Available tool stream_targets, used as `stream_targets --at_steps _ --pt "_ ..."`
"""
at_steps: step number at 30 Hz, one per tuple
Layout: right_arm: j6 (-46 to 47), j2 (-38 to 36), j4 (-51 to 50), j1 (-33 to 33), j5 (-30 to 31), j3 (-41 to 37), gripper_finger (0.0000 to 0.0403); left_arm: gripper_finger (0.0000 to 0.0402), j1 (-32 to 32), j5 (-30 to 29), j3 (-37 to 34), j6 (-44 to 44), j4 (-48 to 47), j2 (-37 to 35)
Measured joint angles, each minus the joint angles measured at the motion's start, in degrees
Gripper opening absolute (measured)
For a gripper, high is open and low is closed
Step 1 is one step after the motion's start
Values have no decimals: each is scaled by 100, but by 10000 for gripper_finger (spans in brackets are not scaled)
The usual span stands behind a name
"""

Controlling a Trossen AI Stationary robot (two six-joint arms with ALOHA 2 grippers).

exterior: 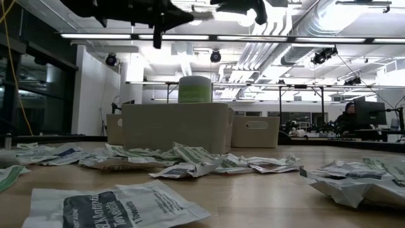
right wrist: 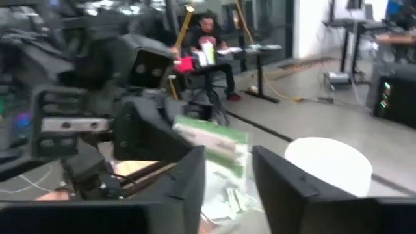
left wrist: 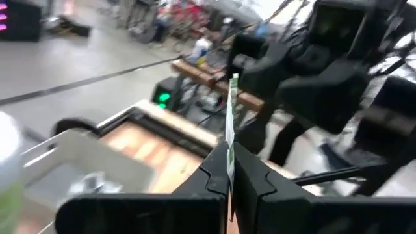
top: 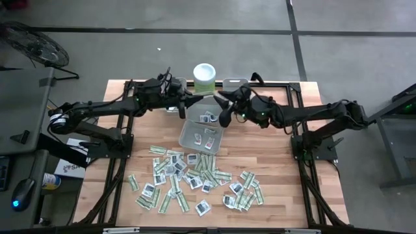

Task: Pick & Place First Aid Supplies
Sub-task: Put the bandage pack into the left bin

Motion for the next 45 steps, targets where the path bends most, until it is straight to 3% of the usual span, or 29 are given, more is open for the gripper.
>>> stream_targets --at_steps 8,14,20,24,36,45 --pt "391 -501 -1066 -221 392 0 214 1 616 -960 0 -42 -1727 -396" --pt "401 -662 -1476 -235 638 0 221 0 1058 -1647 2 -82 -3245 -679" --pt "503 -665 -1541 -235 838 -2 220 0 1407 -1798 2 -211 -4305 -562" --pt "502 -665 -1641 -235 1083 -2 220 0 1688 -1455 -4 -206 -4554 -294" --pt "939 -662 -1969 -347 1076 -2 220 0 2817 698 -2 55 -4587 801" --pt "1732 -662 -2663 -346 1054 -2 220 27 3227 1087 -2 339 -4618 1014"
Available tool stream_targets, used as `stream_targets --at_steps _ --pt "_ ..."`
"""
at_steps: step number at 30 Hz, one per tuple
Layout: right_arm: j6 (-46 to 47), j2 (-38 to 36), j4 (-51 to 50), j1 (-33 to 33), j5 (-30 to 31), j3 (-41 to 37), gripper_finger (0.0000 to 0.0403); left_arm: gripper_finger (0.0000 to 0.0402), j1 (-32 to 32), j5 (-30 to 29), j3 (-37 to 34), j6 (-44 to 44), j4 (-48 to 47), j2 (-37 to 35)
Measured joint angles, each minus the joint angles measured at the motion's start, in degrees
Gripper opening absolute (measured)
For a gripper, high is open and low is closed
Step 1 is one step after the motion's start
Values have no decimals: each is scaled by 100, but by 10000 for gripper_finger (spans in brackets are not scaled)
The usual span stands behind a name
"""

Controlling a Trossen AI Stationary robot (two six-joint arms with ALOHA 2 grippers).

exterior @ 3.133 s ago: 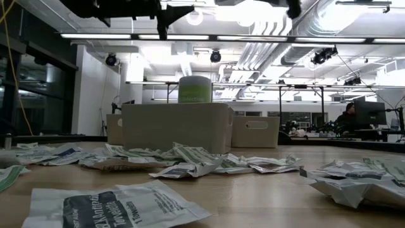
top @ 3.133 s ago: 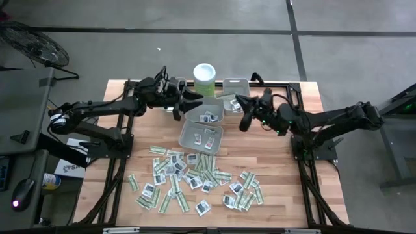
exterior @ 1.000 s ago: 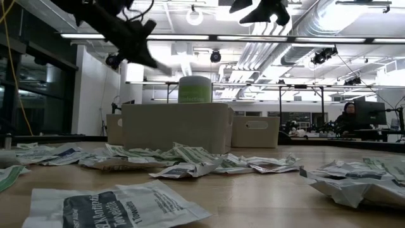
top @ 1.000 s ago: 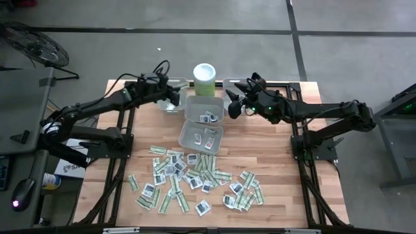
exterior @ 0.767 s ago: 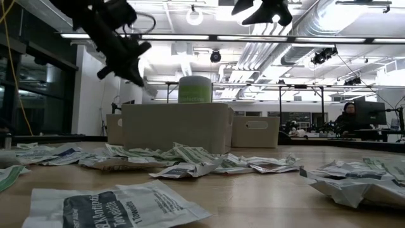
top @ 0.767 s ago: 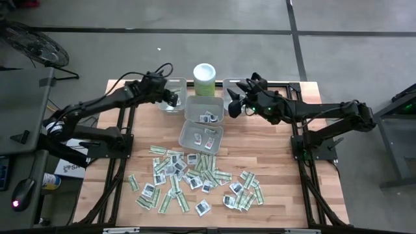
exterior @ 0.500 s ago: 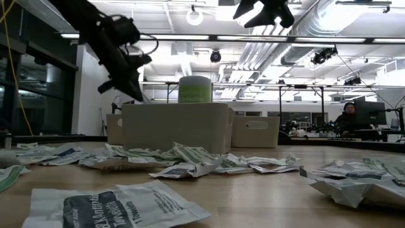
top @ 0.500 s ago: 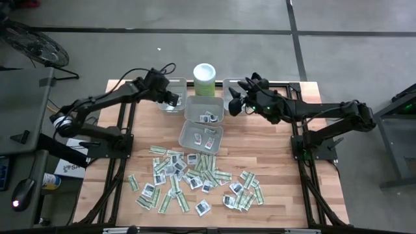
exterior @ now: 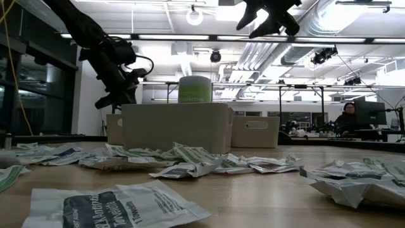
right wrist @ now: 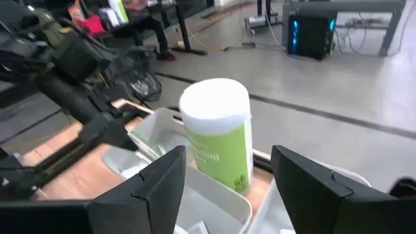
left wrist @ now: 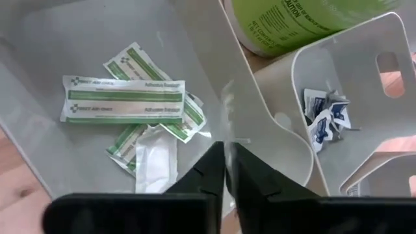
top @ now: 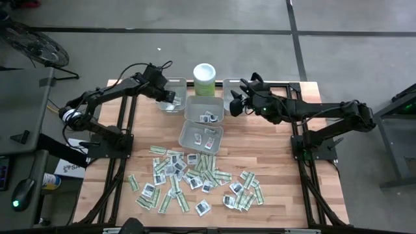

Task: Pick & Place First Aid Supplies
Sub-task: Put the bandage pack into the left bin

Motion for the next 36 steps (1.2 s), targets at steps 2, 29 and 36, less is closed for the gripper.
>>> stream_targets --at_steps 2,29,36 --pt "232 0 -190 1 -7 0 220 47 1 -33 0 95 1 0" --pt "2896 2 -2900 639 -3571 -890 220 163 -21 -160 0 791 162 -981" --pt "2943 4 -2359 1305 -4081 -1554 220 163 -490 134 -2 847 174 -1387"
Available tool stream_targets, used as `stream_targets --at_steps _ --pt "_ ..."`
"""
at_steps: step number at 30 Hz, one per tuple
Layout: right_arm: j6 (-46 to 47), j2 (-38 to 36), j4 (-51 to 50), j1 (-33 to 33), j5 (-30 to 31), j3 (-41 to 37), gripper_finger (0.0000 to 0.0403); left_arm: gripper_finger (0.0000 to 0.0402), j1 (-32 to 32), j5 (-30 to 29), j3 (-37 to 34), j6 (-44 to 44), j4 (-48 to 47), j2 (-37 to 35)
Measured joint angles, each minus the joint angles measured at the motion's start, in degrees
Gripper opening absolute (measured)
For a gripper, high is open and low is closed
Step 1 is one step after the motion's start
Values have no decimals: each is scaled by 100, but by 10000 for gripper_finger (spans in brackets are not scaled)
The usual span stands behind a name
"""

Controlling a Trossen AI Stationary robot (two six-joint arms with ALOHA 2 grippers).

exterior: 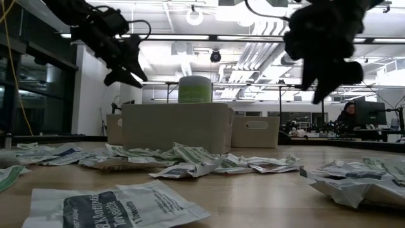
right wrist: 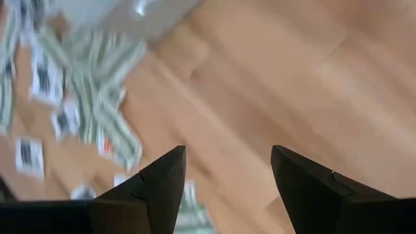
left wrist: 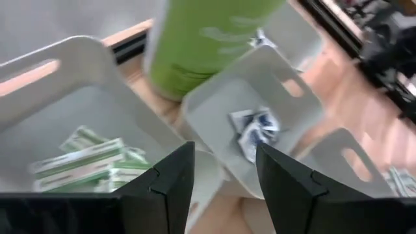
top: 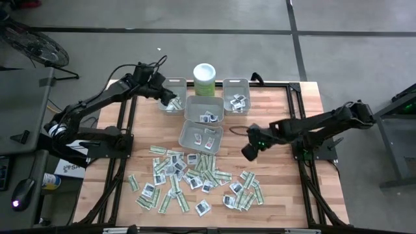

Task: Pick & Place First Aid Supplies
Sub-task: Put the bandage pack into the left bin

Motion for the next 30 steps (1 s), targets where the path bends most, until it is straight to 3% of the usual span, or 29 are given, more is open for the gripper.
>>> stream_targets --at_steps 8,19,30 --pt "-37 0 646 651 -838 -680 220 163 -874 -22 0 91 136 -78" --pt "-366 76 1272 1385 -421 -1014 220 163 -1509 -371 0 78 245 -78" --pt "-487 1002 1590 1901 -9 -1014 220 163 -1517 -390 0 71 243 -78"
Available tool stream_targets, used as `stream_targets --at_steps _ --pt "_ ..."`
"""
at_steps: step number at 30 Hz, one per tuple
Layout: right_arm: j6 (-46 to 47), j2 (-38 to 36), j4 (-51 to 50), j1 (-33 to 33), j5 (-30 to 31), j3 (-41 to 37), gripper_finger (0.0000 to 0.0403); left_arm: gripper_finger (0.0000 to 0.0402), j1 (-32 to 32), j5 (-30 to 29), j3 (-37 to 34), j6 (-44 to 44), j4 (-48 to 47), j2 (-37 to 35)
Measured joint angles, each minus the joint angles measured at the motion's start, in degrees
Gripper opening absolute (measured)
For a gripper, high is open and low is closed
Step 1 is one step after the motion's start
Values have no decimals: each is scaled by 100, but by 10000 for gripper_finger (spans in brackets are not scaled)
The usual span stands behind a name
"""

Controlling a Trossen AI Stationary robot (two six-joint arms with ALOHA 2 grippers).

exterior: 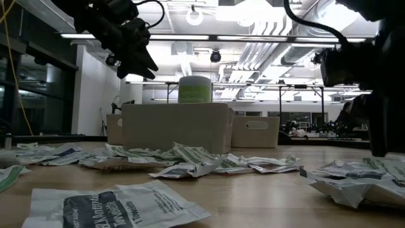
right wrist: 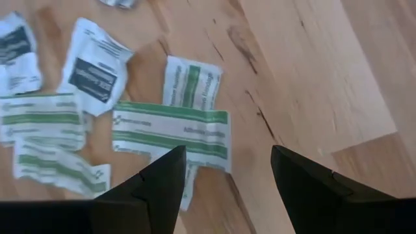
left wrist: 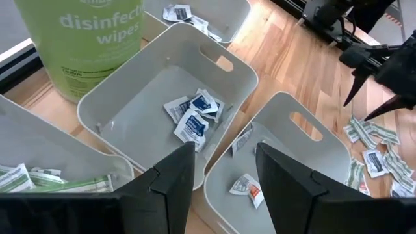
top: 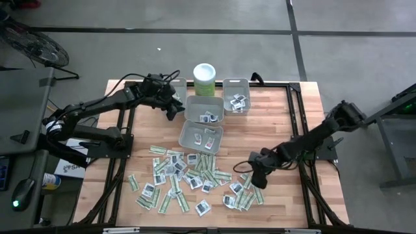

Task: Pick & Place First Aid Supplies
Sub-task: Put the bandage pack into the left bin

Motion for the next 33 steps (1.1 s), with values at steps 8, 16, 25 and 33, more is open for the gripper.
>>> stream_targets --at_steps 8,16,25,33 --pt "250 312 86 170 141 24 209 163 0 0 0 7 -12 1" --pt "554 340 132 291 320 7 129 163 0 -118 0 18 -22 2" --pt "558 360 446 306 -141 7 69 163 2 -137 0 18 -28 2" --pt "839 360 383 306 -330 7 5 163 2 -151 0 40 -50 2"
